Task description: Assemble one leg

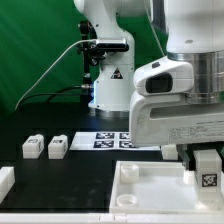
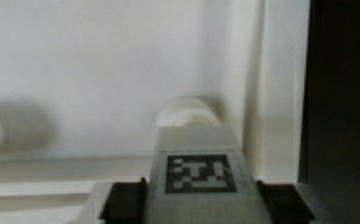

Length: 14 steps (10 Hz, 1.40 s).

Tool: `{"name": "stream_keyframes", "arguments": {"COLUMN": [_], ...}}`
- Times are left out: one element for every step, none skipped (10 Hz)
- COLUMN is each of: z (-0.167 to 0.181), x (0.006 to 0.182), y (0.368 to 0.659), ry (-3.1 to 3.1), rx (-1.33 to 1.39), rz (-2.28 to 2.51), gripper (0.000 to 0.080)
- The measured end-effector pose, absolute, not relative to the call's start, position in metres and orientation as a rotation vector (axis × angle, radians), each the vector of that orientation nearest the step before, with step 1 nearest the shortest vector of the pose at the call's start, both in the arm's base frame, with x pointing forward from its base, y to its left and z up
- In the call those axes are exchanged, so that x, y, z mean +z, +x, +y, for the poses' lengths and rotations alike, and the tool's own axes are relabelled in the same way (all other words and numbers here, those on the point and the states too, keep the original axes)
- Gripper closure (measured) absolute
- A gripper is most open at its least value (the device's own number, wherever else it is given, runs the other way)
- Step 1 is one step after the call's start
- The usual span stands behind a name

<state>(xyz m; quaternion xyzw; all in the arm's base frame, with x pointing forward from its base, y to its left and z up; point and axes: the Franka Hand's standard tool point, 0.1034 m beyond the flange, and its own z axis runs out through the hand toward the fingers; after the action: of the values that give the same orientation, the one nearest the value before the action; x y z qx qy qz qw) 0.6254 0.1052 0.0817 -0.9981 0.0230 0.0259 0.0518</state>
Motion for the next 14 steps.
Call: {"name": "stream_keyframes", "arguments": {"z": [0.105, 0.105, 0.106, 0.106, 0.109, 0.114, 0.12, 0.123, 0.124, 0.123, 0.124, 0.124, 0.123, 0.121], "x": [0.082, 0.082, 0.082, 0.08, 0.08, 0.08, 0.078, 0.077, 0.077, 0.077, 0.076, 0.076, 0.076, 0.078], "y": [0.625, 0.625, 0.625, 0.626, 0.627, 0.628, 0.627, 0.628, 0.629, 0.629, 0.629, 0.628, 0.628, 0.629], "ry": [-3.035, -3.03, -3.007, -2.936, -2.762, -2.608, -2.455, -2.266, -2.09, -2.086, -2.094, -2.095, -2.153, -2.276], "rx": [0.082, 0.087, 0.099, 0.097, 0.078, 0.055, 0.056, 0.059, 0.078, 0.086, 0.085, 0.085, 0.078, 0.056], "rz": [0.139, 0.238, 0.465, 0.768, 1.204, 1.486, 1.72, 1.931, 2.089, 2.097, 2.091, 2.09, 2.029, 1.883], "gripper": [0.0508, 0.0508, 0.0508, 0.0508, 0.0508, 0.0508, 0.0507, 0.0507, 0.0506, 0.0506, 0.0416, 0.0283, 0.0178, 0.0178]}}
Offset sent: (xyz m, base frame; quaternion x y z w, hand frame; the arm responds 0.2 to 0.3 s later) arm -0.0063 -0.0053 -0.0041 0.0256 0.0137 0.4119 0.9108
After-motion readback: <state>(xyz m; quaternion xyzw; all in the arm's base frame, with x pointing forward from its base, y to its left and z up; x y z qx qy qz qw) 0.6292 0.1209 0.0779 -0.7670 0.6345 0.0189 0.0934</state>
